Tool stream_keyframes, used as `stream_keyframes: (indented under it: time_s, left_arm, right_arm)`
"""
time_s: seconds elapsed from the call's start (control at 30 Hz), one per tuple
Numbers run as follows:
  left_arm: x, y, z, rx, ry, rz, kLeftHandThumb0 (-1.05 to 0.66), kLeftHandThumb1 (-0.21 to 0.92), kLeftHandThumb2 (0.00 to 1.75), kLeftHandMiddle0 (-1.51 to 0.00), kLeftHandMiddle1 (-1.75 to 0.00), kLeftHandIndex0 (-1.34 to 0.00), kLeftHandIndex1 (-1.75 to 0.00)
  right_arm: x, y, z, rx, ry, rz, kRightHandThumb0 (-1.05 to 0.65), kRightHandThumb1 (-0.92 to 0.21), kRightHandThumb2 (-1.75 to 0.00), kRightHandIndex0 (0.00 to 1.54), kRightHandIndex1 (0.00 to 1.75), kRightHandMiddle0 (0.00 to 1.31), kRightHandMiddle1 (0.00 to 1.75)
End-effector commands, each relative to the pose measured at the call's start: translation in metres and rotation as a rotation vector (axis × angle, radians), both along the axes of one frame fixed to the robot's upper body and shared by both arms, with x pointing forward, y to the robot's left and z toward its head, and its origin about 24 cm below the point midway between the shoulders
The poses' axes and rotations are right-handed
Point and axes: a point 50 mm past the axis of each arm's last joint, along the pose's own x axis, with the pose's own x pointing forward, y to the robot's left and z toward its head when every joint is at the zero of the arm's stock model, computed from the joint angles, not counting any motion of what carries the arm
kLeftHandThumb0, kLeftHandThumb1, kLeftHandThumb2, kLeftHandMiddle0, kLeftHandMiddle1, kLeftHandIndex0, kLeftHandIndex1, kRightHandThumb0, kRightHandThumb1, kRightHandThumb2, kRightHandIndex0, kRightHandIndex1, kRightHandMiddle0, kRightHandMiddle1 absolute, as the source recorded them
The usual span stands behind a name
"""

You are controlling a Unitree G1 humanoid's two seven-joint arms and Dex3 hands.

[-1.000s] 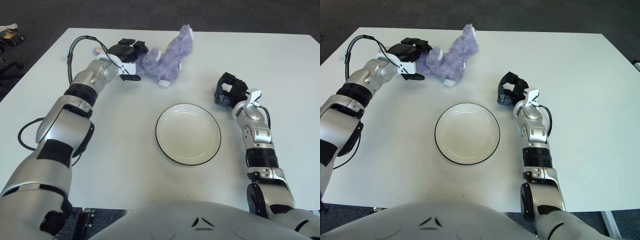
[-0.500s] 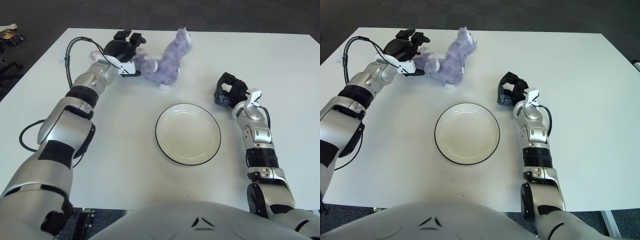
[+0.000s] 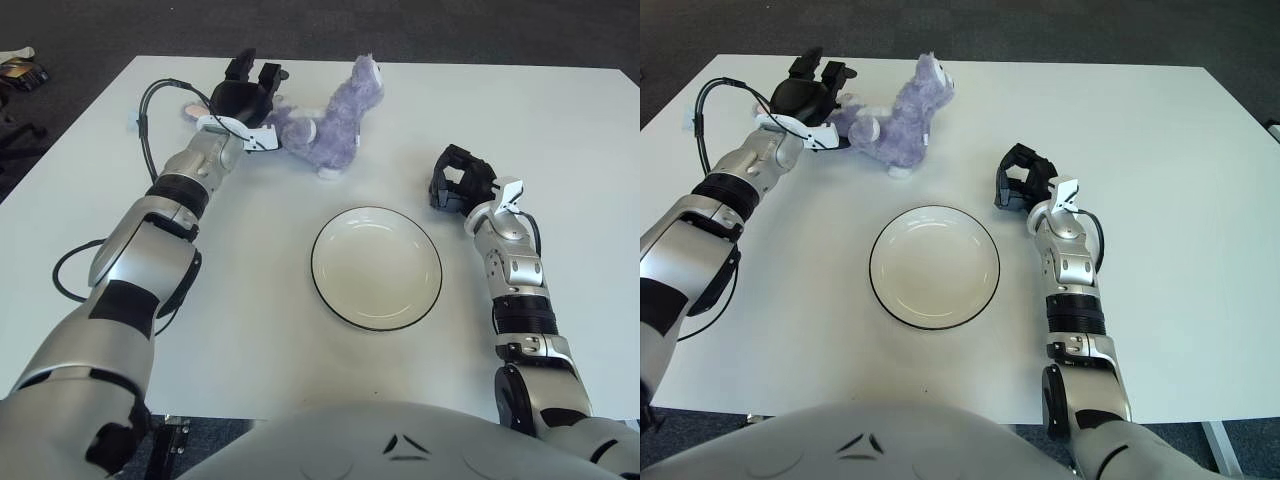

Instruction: Put the doll into the plate.

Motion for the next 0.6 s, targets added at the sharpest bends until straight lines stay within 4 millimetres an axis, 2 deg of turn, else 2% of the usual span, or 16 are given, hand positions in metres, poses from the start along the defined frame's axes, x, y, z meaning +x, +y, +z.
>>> stream_keyframes:
  time_s: [0.0, 0.2, 0.4, 0.57]
  left_arm:
    - [-0.0004, 0.0012, -0.0035, 0.021, -0.014, 0.017, -0.52, 0.14, 1.13, 0.00, -0.16, 0.00, -0.69]
    - [0.0017, -0.0022, -0.0057, 0.059, 0.061, 0.008, -0.53, 0.14, 1.12, 0.00, -0.14, 0.00, -0.65]
    - [0.0022, -0.0039, -0.0063, 0.072, 0.144, -0.029, -0.63, 0.21, 1.06, 0.00, -0.08, 0.00, -0.72]
    - [0.0033, -0.0060, -0.0066, 0.065, 0.214, -0.042, -0.68, 0.23, 1.03, 0.00, -0.17, 0.00, -0.81]
  right_arm:
    - [-0.0070, -0.0036, -0.0212, -0.013, 0.101, -0.011, -0.52, -0.23, -1.43, 1.32, 1.75, 0.69, 1.75]
    - [-0.0069, -0.0036, -0.0209, -0.016, 0.095, 0.000, -0.52, -0.23, -1.43, 1.32, 1.75, 0.69, 1.75]
    - [-0.0066, -0.0038, -0.0210, -0.013, 0.091, 0.006, -0.52, -0.23, -1.43, 1.32, 1.75, 0.69, 1.75]
    - [-0.0064, -0.0040, -0.0211, -0.008, 0.092, 0.004, -0.52, -0.23, -1.43, 1.32, 1.75, 0.69, 1.75]
